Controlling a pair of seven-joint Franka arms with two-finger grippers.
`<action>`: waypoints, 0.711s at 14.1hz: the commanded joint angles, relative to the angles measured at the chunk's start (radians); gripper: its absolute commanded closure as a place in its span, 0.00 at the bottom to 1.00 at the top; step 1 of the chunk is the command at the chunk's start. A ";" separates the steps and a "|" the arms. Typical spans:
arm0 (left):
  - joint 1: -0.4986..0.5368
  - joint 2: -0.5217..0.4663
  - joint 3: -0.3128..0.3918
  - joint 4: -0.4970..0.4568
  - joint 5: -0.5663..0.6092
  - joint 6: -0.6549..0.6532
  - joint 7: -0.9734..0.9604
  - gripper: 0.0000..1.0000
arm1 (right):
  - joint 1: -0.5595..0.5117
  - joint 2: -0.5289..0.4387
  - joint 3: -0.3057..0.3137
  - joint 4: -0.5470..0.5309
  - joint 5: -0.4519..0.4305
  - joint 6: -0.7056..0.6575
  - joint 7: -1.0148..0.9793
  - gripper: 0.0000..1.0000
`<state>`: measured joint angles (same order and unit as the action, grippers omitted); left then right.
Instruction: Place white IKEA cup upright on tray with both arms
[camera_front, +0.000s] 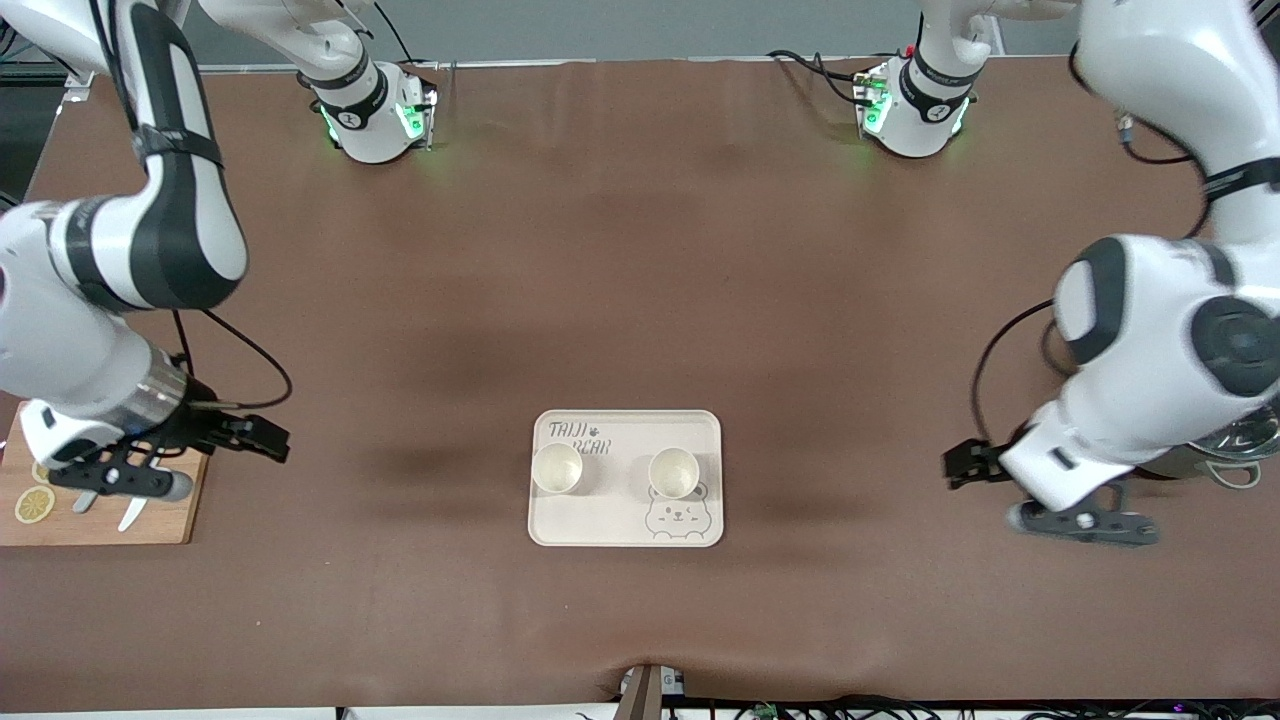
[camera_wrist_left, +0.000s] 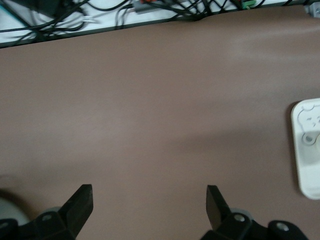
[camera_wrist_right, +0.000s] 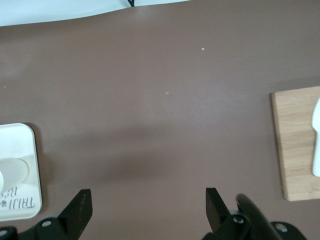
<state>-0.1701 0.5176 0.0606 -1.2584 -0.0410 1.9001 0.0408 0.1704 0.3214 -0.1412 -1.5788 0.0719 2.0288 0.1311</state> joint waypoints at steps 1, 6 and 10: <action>0.034 -0.123 -0.007 -0.039 -0.017 -0.113 0.040 0.00 | -0.041 -0.178 0.015 -0.174 -0.004 0.022 -0.034 0.00; 0.058 -0.261 -0.007 -0.047 -0.020 -0.309 0.030 0.00 | -0.090 -0.315 0.014 -0.244 -0.004 -0.066 -0.102 0.00; 0.058 -0.362 -0.018 -0.122 -0.007 -0.357 0.060 0.00 | -0.100 -0.366 0.012 -0.193 -0.006 -0.220 -0.102 0.00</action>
<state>-0.1189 0.2259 0.0579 -1.2959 -0.0430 1.5484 0.0745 0.0909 -0.0087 -0.1420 -1.7790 0.0719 1.8634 0.0387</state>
